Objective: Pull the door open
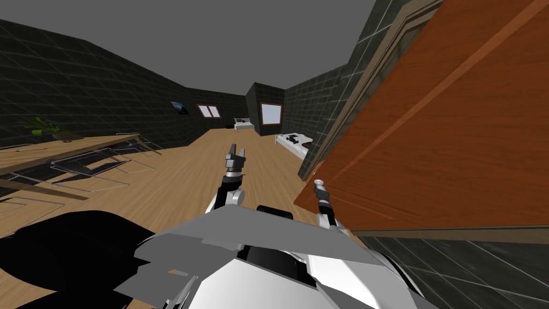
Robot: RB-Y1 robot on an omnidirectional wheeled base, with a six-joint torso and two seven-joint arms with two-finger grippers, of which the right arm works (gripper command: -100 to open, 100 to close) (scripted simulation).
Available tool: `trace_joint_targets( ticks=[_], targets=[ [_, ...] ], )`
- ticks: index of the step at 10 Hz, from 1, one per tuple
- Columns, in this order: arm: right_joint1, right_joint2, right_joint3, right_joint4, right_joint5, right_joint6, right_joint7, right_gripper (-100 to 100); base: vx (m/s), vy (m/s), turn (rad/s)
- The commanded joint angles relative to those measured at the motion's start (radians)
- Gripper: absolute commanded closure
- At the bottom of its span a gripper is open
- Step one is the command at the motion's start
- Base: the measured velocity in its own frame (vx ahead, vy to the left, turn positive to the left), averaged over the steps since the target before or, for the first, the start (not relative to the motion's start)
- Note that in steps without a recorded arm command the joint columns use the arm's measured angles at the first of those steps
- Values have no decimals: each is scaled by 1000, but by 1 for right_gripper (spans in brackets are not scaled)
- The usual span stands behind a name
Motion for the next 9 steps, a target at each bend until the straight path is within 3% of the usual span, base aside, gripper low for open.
trace_joint_targets(
  ticks=[1,4,5,9],
  targets=[
    [0,-1,17,-4,14,-4,-16,100,-173,-61,69],
    [4,-10,45,-8,38,-13,-46,100,-184,-50,42],
    [6,-8,38,-19,33,-5,-37,100,-101,-24,22],
    [30,-34,84,-23,71,-41,-95,100,-179,-24,59]
  ],
)
